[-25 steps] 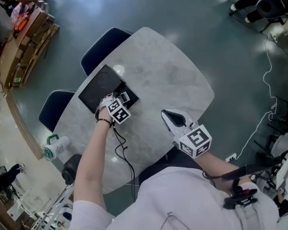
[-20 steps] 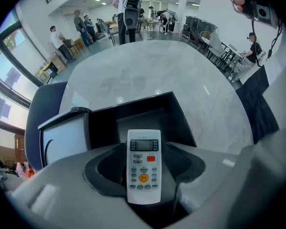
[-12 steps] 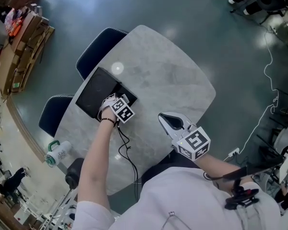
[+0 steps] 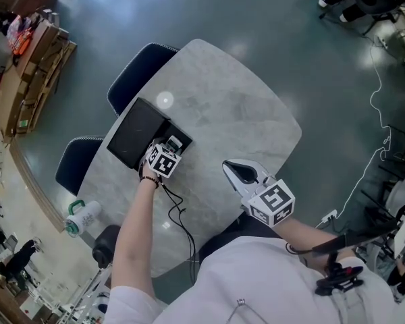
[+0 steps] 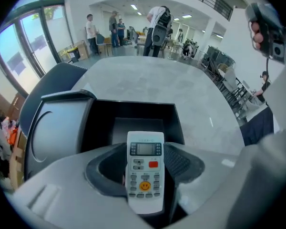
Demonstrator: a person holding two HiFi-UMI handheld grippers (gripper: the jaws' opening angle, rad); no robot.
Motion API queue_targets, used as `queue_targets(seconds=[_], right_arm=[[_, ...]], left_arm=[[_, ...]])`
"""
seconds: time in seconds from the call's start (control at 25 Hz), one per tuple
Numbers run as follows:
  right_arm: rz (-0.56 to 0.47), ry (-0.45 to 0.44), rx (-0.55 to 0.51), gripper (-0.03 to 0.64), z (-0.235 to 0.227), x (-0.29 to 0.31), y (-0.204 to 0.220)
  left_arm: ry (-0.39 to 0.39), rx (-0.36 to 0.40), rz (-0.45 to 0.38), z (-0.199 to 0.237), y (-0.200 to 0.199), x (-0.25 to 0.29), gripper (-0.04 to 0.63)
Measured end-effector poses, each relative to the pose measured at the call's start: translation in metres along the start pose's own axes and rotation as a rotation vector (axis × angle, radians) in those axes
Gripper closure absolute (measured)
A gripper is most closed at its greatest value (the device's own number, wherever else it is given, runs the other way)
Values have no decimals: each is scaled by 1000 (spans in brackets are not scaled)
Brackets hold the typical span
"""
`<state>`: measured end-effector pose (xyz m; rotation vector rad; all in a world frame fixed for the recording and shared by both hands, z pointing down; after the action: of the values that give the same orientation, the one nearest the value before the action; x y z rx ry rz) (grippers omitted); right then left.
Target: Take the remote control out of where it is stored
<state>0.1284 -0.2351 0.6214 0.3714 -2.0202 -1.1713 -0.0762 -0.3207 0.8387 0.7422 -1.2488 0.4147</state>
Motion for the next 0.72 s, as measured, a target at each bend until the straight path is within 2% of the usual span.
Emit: queue_targets(seconds=[0.16,0.32,0.56,0.72], right_arm=[[-4,2,-11,589,1,-4,-1],[-22,-12,-43,589,6,-7,-12],[-81,-65,-130,589,19,-5,-50],[-127,-121,-200,589,42,-10,-78]], left_arm=[[2,-108,-142,1,-4,-28,355],[-23,-208,-303,-3,-13,-79,356],[-95,-328,-621,-14,-24,-183,356],[-149,-399,-833,-38,-13,-269,356]])
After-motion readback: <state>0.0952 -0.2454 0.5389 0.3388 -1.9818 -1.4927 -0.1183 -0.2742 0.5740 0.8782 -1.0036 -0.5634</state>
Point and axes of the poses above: the fingertips, and each gripper's own axes: x forward along the fingers, z to its left, y out of its underside, the point moved 5 cm from there along -x, backward along the fingers, and after that the axes turned 11 degrees about -x, right-handed, at the moved point
